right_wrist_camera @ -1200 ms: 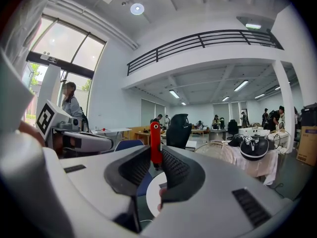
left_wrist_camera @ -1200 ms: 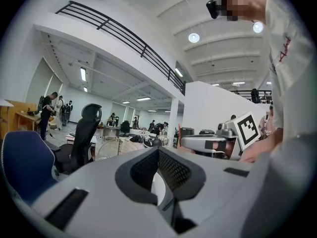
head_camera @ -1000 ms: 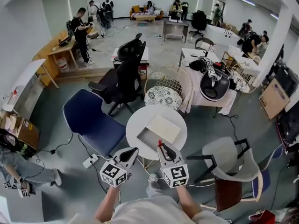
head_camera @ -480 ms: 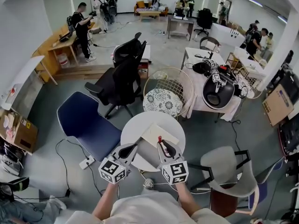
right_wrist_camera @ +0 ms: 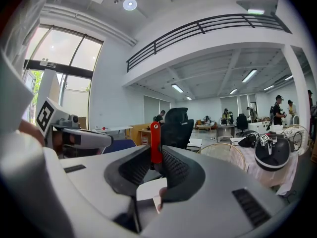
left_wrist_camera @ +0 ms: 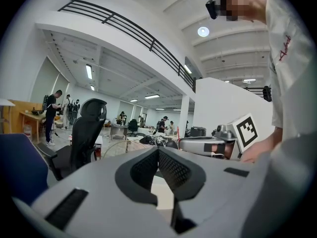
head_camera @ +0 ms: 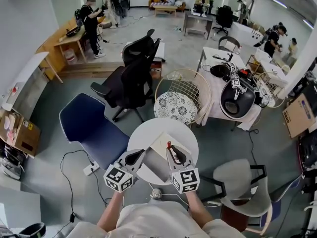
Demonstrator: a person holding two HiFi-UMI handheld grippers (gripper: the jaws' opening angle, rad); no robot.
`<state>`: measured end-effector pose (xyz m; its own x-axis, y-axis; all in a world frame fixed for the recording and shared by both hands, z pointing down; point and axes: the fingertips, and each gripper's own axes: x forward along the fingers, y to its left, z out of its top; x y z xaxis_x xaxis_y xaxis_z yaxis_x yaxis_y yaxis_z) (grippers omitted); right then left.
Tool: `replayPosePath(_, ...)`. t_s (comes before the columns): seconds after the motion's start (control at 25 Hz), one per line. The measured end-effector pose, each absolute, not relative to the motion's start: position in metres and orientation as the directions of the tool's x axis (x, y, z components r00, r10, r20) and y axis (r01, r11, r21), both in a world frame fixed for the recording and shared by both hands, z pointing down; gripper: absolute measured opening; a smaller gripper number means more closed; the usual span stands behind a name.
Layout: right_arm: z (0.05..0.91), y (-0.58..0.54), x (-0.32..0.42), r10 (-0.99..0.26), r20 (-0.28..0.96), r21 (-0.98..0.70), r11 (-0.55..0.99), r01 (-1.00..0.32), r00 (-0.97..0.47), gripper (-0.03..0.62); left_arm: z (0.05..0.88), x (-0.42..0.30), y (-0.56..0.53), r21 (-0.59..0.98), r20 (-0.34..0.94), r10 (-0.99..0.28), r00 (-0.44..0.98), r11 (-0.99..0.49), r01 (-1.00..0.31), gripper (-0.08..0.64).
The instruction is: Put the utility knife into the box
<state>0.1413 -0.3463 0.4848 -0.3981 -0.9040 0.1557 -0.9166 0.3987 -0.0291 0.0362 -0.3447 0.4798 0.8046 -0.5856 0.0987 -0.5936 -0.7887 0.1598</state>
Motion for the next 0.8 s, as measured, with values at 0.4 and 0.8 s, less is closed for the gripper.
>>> replayPosePath(0.4,0.510,-0.352,0.140,-0.885,0.216,-0.064,0.408,-0.911,-0.412,0.078,0.496,0.034,-0.352,0.189,0.138,-0.591,0.795,-0.772,-0.606,0.012)
replayPosePath(0.8,0.571,-0.328,0.130,-0.839,0.341,-0.137,0.402,-0.906,-0.424,0.078,0.537,0.023,-0.336,0.264,0.212,-0.583,0.784,-0.738,-0.621,0.012)
